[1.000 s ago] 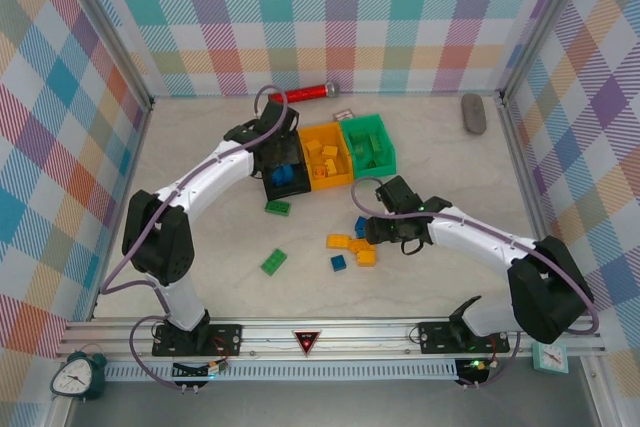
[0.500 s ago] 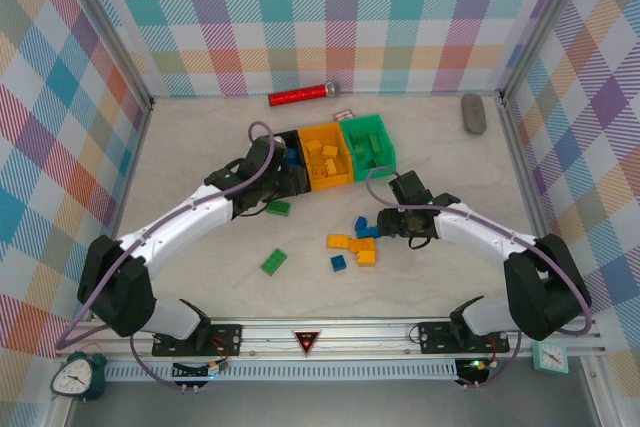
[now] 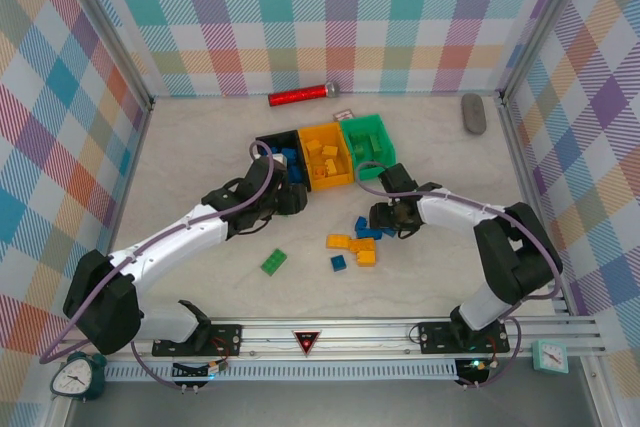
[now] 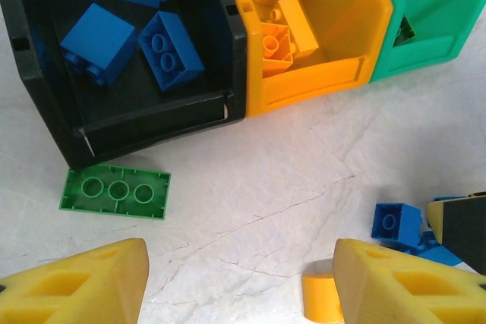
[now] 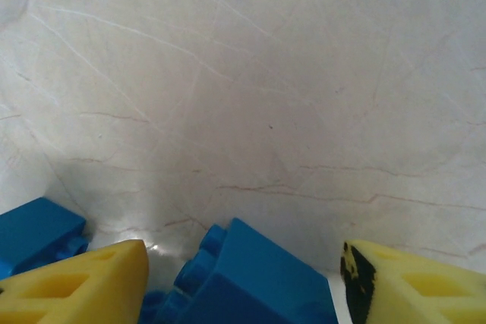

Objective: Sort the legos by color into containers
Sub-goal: Pick up the lego from the center of the table.

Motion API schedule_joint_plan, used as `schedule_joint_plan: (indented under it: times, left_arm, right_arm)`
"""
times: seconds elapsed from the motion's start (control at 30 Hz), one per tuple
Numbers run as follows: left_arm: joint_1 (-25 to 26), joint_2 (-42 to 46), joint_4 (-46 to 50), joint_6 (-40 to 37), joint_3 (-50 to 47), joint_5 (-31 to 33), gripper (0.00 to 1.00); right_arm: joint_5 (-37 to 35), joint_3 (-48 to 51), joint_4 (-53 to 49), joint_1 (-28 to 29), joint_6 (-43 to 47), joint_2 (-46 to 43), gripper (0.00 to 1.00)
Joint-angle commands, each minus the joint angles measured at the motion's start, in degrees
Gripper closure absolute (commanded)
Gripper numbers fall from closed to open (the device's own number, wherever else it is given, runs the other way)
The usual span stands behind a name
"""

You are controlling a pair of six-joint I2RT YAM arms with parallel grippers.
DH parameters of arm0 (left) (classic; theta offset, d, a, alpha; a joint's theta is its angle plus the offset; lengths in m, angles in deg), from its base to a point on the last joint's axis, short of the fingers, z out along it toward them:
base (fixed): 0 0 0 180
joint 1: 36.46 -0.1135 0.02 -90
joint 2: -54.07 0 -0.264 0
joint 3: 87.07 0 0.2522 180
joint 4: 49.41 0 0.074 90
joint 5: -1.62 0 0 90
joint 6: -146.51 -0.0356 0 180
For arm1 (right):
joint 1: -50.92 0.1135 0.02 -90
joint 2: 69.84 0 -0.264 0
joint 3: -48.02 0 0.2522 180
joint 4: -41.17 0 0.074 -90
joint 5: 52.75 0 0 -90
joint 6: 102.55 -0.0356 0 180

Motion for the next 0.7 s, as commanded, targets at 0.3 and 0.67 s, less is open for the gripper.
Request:
schedule_joint_plan:
  times: [0.3, 0.67]
  left_arm:
    - [1.63, 8.48, 2.44, 9.26, -7.43, 13.71, 0.35]
    - [1.72, 11.05, 4.42, 14.67, -12.17, 13.76, 0.36]
  right_arm:
    - [2.97, -1.08, -0.44, -0.34, 1.09, -2.19, 0.63]
    - [8.15, -16.34, -0.46, 3.46, 0.49, -0.66, 0.63]
